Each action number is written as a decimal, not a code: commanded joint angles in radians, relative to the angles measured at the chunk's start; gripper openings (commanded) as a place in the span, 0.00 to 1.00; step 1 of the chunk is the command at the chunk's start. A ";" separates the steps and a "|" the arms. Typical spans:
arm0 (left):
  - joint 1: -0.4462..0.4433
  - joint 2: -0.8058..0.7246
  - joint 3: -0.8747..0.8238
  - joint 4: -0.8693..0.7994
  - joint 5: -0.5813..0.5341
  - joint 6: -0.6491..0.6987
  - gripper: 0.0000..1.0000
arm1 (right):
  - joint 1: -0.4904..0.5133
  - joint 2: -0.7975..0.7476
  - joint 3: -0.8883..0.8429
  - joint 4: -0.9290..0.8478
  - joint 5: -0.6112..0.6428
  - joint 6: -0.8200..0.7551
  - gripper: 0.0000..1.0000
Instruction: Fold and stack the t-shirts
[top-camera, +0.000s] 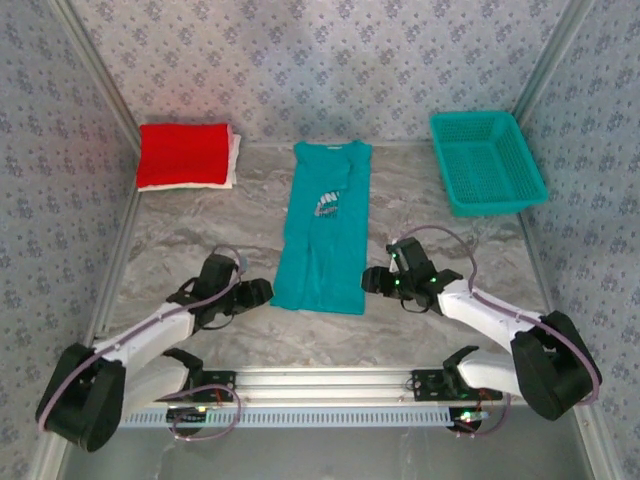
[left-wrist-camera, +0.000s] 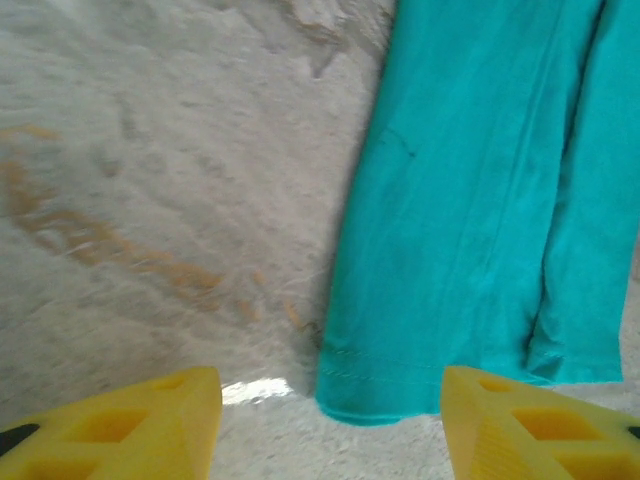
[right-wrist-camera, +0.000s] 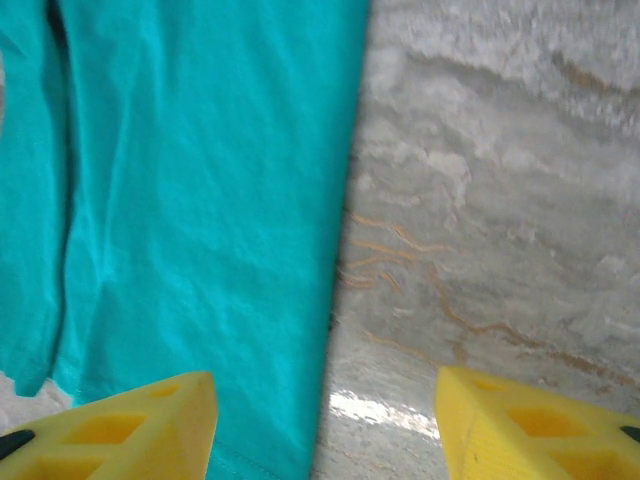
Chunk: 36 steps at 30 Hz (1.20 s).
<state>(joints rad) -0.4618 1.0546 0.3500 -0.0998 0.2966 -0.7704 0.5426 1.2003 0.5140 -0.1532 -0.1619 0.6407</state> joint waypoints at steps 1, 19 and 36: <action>-0.028 0.066 0.051 0.075 0.036 0.030 0.56 | 0.019 0.022 -0.025 0.055 0.037 0.039 0.61; -0.115 0.249 0.106 0.097 -0.032 0.034 0.33 | 0.064 0.071 -0.039 0.092 0.018 0.044 0.60; -0.155 0.274 0.071 0.117 -0.094 -0.006 0.00 | 0.105 0.092 -0.046 0.060 -0.177 0.138 0.54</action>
<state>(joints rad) -0.6102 1.3396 0.4381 0.0452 0.2386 -0.7689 0.6342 1.2739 0.4755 -0.0982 -0.3046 0.7414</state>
